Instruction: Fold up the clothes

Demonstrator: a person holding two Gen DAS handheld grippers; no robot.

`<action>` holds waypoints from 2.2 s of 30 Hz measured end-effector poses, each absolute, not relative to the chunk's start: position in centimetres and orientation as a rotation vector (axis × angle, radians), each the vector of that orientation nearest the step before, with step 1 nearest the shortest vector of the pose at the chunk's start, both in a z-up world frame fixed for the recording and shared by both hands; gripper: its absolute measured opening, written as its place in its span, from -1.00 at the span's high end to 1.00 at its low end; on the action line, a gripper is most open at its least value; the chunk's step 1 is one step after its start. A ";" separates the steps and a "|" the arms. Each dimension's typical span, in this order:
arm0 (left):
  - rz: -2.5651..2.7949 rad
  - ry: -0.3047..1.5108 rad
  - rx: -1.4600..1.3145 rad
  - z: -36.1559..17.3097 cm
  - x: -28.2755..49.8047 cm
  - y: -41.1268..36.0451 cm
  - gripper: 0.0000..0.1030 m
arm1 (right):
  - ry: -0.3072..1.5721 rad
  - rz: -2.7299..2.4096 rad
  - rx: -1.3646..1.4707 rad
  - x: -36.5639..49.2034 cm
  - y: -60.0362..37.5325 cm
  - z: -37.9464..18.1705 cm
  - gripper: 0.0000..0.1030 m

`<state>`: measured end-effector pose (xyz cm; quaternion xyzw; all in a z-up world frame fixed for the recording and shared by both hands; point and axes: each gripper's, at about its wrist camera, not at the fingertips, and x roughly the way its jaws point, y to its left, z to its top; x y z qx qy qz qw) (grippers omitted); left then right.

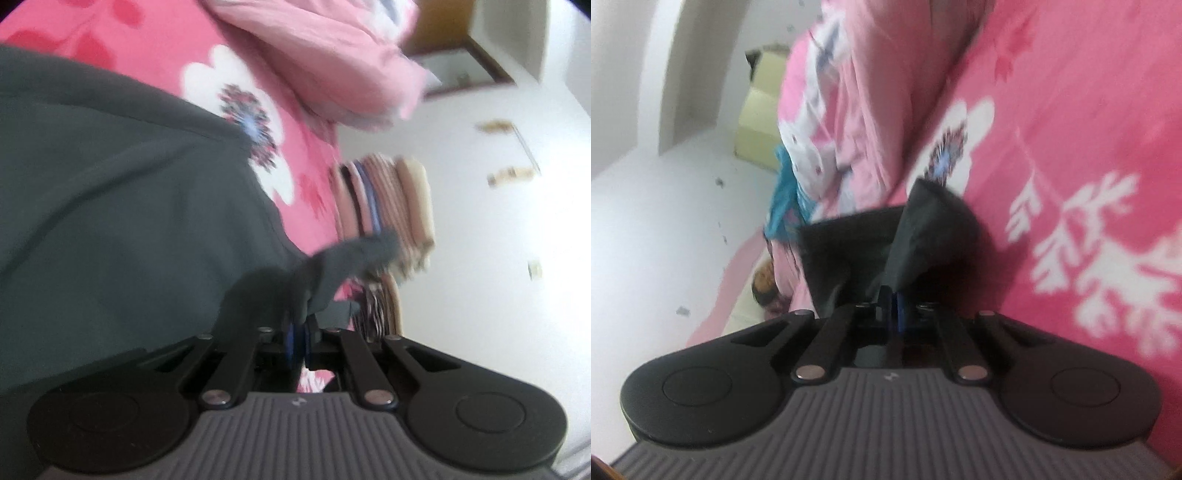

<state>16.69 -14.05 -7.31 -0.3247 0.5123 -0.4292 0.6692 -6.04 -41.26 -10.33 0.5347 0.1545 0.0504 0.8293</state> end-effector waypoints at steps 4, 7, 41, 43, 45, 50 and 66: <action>-1.014 1.150 -0.595 -6.7 16.0 -15.5 0.71 | 0.311 0.000 1.155 -9.5 -41.7 -11.6 1.00; -1.010 1.114 -0.517 -6.4 15.4 -16.4 0.68 | 0.286 -0.031 1.199 -11.2 -42.2 -12.3 1.00; -0.705 1.131 -0.692 -9.1 22.7 -10.1 0.84 | 0.559 0.140 1.165 -1.1 -42.7 -11.7 0.98; -0.723 1.119 -0.679 -8.7 22.4 -10.1 0.84 | 0.505 0.135 1.178 -2.2 -42.9 -11.3 0.99; -0.739 1.113 -0.665 -8.4 22.2 -10.4 0.84 | 0.458 0.113 1.163 -3.4 -43.1 -10.6 0.99; -0.804 1.092 -0.630 -7.3 21.4 -11.2 0.84 | 0.393 0.059 1.073 -5.4 -42.6 -8.9 0.99; -1.287 0.845 0.105 -3.2 6.3 -22.5 0.49 | 0.395 -0.075 1.167 -8.3 -44.8 -13.6 0.97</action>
